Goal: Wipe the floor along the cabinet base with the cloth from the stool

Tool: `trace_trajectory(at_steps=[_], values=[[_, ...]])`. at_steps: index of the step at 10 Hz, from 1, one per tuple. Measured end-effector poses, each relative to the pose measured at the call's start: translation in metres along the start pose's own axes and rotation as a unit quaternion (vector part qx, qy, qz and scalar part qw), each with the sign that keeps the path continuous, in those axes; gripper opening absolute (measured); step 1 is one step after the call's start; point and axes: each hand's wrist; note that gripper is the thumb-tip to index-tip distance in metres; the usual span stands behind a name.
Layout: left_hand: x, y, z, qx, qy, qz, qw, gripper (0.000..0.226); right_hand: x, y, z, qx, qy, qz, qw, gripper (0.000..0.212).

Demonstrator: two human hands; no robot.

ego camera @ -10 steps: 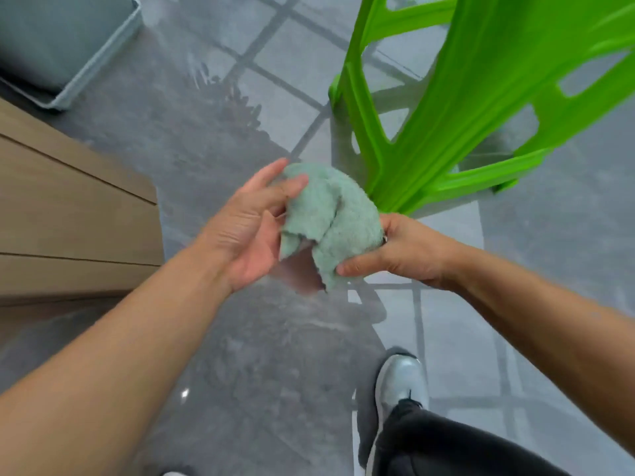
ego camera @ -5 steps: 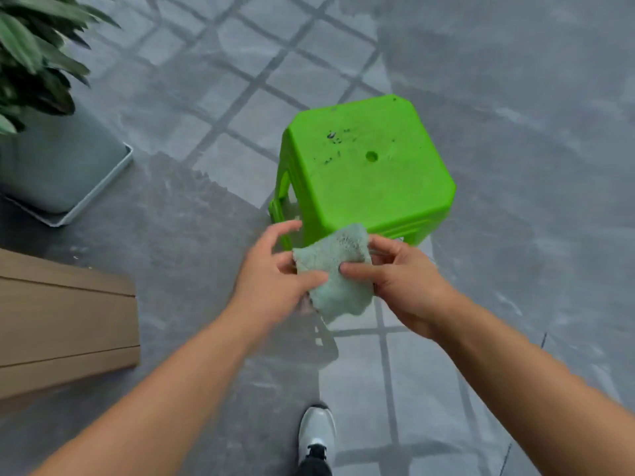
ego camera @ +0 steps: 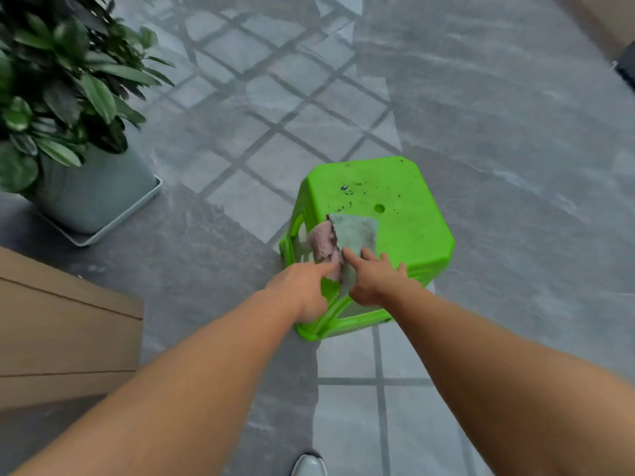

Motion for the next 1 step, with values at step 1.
trace_trajectory(at_steps=[1], values=[[0.0448, -0.0156, 0.0016, -0.006, -0.002, 0.039, 0.999, 0.064, 0.0348, -0.0254, -0.0218, 0.002, -0.039, 0.06, 0.997, 0.064]])
Point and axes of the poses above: each hand's wrist, its own x-axis away from the middle knuckle, its own y-axis out of the palm, z = x × y, and after that the axes turned 10 degrees about y, right-handed
